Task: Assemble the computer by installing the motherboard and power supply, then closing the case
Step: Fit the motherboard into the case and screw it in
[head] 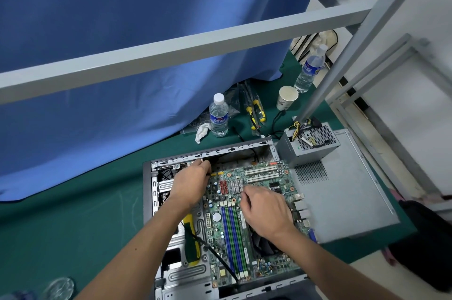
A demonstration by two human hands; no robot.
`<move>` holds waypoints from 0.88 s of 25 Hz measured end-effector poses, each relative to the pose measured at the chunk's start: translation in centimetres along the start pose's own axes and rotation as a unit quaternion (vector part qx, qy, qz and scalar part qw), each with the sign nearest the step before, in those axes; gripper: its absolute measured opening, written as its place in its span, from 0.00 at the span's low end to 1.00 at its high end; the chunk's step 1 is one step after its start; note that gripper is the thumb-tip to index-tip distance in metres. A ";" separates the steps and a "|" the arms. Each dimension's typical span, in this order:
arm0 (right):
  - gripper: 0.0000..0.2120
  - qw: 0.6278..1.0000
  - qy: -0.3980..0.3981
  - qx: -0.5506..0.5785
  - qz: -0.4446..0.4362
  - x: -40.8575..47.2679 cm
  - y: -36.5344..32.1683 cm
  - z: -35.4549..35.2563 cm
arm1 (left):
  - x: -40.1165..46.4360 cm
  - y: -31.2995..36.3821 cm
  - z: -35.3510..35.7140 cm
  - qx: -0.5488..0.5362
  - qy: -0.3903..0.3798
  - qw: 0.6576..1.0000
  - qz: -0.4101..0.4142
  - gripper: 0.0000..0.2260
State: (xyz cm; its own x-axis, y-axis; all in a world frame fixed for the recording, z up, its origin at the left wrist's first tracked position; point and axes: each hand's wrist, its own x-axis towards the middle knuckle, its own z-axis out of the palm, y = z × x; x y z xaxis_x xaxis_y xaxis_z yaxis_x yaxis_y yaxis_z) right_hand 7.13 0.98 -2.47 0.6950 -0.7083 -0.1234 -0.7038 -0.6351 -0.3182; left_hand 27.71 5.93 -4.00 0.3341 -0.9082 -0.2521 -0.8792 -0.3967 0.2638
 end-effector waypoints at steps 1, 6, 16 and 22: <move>0.19 1.000 -0.002 -0.001 -0.001 0.0 0.1 0.0 | 0.0 -0.1 0.0 -0.003 0.000 1.000 0.002 0.04; 0.17 1.000 -0.010 -0.003 -0.001 0.0 0.0 0.0 | 0.5 -0.3 -0.5 -0.001 0.006 1.000 0.001 0.05; 0.17 1.000 -0.012 0.006 0.001 -0.1 0.1 0.0 | 0.0 -0.9 0.0 -0.032 0.026 0.999 -0.004 0.05; 0.16 1.000 -0.011 0.009 -0.003 -0.1 -0.1 -0.1 | -0.1 -0.5 0.4 -0.025 0.036 0.999 -0.016 0.04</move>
State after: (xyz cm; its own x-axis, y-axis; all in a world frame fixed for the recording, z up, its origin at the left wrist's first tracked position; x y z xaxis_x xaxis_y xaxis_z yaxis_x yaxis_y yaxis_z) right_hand 7.09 1.08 -2.30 0.7024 -0.6975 -0.1415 -0.6970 -0.6338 -0.3354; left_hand 27.99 6.26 -4.53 0.3873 -0.9012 -0.1944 -0.8498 -0.4307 0.3039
